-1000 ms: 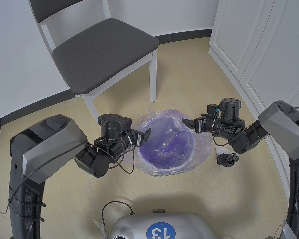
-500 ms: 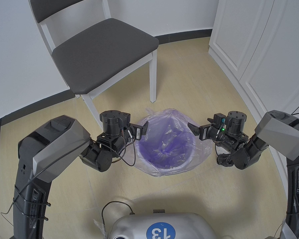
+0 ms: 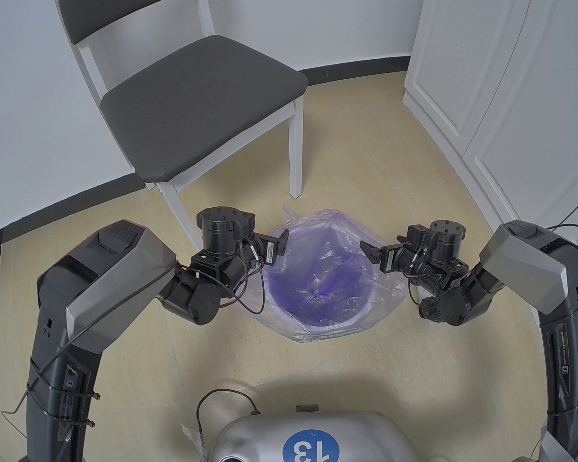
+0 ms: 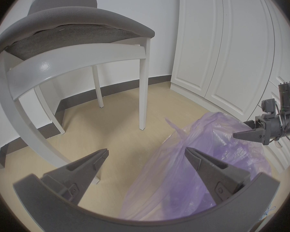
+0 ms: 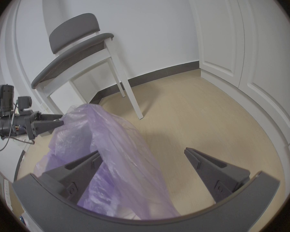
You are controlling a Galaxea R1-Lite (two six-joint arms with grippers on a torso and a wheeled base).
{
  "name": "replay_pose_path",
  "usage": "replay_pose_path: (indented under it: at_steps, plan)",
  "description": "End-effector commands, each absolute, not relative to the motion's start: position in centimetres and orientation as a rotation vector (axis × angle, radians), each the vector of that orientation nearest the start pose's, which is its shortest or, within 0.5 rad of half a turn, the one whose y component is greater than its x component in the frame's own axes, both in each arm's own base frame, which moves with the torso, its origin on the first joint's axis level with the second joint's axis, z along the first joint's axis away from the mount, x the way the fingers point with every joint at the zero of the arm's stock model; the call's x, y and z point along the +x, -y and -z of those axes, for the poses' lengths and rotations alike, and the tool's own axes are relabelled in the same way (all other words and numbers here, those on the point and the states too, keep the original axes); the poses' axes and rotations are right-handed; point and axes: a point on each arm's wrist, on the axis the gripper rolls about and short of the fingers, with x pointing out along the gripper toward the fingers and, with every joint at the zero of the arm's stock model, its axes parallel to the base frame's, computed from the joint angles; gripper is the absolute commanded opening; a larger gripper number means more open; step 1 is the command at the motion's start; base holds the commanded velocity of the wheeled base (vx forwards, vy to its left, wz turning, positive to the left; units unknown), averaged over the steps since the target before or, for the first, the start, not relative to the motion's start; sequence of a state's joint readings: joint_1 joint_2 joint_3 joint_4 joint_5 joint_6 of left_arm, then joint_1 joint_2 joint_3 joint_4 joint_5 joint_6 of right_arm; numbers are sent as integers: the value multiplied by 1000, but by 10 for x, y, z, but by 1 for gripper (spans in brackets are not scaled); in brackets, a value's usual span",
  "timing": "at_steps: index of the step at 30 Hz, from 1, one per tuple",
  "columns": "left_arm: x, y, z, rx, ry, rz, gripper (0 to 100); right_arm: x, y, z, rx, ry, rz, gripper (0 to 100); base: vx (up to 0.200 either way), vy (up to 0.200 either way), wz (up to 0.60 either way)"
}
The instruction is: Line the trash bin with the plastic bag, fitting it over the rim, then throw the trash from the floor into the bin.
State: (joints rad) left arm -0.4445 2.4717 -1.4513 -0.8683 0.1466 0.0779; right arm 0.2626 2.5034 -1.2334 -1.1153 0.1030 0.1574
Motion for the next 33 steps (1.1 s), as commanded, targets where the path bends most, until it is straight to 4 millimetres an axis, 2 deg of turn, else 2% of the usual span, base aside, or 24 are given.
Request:
replay_pose_path:
  at_steps: [1,8,11,24,33]
  plan:
    - [455,209,-63,117,-116,279,100,457,-121,-21,159,-172,-342,100,0,0,0]
    - [457,207,-61,117,-124,273,100,463,-120,-25,187,-171,-334,100,0,0,0]
    - [459,207,-53,122,-135,271,100,466,-118,-26,204,-180,-326,100,0,0,0]
    - [478,191,-48,117,-134,218,100,477,-116,-6,208,-199,-314,100,0,0,0]
    - [485,191,-31,124,-158,207,100,485,-116,12,209,-235,-300,100,0,0,0]
